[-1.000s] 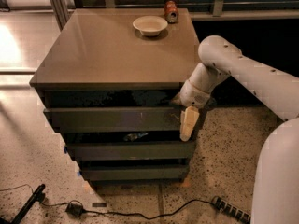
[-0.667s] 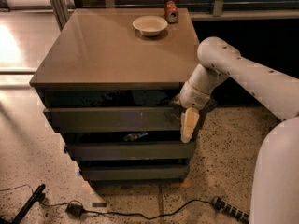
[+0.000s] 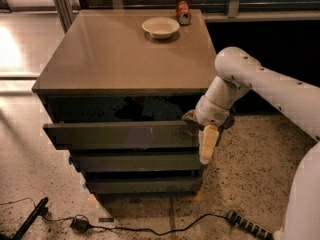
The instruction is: Open top drawer
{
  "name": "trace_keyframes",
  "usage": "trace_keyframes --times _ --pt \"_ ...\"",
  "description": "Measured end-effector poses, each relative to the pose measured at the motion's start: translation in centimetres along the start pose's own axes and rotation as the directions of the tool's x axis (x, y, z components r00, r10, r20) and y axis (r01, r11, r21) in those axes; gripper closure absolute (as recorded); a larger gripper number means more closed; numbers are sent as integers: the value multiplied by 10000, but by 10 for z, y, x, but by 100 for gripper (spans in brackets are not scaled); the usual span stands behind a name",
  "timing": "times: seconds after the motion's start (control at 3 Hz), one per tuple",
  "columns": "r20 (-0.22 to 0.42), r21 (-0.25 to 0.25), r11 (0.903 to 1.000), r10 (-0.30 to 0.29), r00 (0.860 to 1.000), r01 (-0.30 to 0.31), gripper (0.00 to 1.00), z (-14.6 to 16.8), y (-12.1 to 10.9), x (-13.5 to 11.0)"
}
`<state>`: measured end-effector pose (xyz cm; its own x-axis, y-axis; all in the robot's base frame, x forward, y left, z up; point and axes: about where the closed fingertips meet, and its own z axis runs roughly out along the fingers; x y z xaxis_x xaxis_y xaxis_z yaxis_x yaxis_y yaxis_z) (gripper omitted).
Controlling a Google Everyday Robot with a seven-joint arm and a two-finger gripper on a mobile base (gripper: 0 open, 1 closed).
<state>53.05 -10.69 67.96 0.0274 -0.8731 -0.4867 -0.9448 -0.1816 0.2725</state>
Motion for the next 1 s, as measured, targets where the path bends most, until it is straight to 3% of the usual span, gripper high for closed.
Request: trace_keyframes --times 1.0 --pt "21 -66 9999 -102 9999 102 0 5 17 9"
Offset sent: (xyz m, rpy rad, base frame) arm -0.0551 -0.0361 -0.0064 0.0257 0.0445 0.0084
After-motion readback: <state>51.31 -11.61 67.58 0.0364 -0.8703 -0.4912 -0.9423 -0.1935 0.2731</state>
